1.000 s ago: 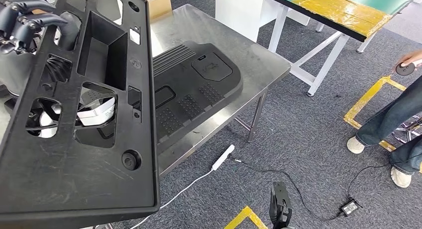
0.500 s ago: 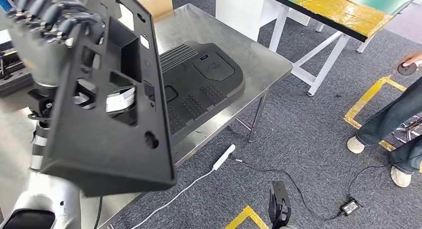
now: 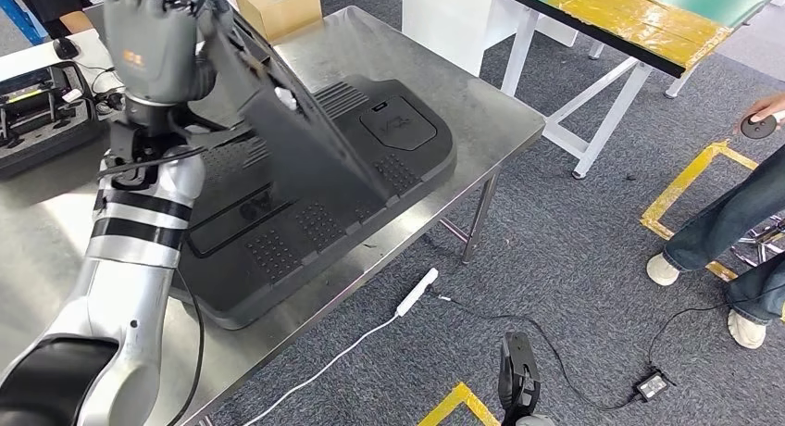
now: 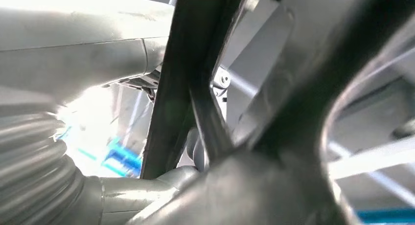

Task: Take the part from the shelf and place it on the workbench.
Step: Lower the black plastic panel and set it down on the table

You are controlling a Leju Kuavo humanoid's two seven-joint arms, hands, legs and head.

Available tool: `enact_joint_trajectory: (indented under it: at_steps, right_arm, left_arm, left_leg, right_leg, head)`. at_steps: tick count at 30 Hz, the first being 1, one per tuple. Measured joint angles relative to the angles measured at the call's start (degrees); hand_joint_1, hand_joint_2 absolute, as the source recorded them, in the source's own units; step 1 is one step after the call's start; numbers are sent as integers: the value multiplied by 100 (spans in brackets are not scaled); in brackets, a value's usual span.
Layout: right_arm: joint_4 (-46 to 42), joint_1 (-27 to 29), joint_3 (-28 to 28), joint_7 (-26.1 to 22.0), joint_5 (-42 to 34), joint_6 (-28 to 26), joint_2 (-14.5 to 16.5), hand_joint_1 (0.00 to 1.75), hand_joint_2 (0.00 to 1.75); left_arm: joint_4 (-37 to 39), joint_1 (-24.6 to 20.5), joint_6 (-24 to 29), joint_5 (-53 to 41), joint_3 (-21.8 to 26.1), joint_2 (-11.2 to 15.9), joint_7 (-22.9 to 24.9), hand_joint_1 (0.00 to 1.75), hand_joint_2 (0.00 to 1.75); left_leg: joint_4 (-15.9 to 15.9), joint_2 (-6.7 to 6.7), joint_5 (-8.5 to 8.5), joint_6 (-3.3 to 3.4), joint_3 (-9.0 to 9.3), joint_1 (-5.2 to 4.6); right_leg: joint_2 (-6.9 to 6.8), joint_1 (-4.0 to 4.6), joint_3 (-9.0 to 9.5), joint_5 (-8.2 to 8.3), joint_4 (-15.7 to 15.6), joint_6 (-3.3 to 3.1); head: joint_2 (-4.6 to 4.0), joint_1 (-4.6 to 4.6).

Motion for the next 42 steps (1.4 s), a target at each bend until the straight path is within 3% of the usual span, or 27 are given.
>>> enact_joint_trajectory:
  at_steps: [7, 19, 24, 33, 42]
  right_arm:
    - [0, -1, -1, 7, -79, -45, 0, 0, 0]
    - [0, -1, 8, 22, -113, -63, 0, 0, 0]
    - [0, -2, 10, 36, -159, -63, 0, 0, 0]
    - [0, 2, 10, 44, -237, -116, 0, 0, 0]
    - [0, 17, 8, 42, -257, -149, 0, 0, 0]
  left_arm:
    - [962, -360, 2, -233, -410, 20, 1036, 175, 175]
    - [1934, -692, 6, -284, -920, 67, 1620, 175, 175]
    - [2389, -812, -110, -608, -1271, -22, 2431, 175, 175]
    - [2736, -929, -531, -880, -1736, -92, 3600, 175, 175]
    - [2827, -1089, -775, -998, -1984, -56, 4279, 175, 175]
  left_leg:
    - [0, 0, 0, 0, -4, -1]
    - [0, 0, 0, 0, -5, -2]
    - [0, 0, 0, 0, -6, -3]
    - [1, 1, 0, 0, -7, -4]
    - [0, 1, 0, 0, -9, -4]
  right_leg:
    - [0, 0, -1, 0, 0, 0]
    - [0, -1, -3, 0, 0, 0]
    - [0, -2, -5, 0, 0, 0]
    - [0, -4, -6, 0, 0, 0]
    - [0, -3, -6, 0, 1, 0]
  head:
    - [0, 0]
    - [0, 0]
    - [0, 0]
    - [0, 0]
    - [0, 0]
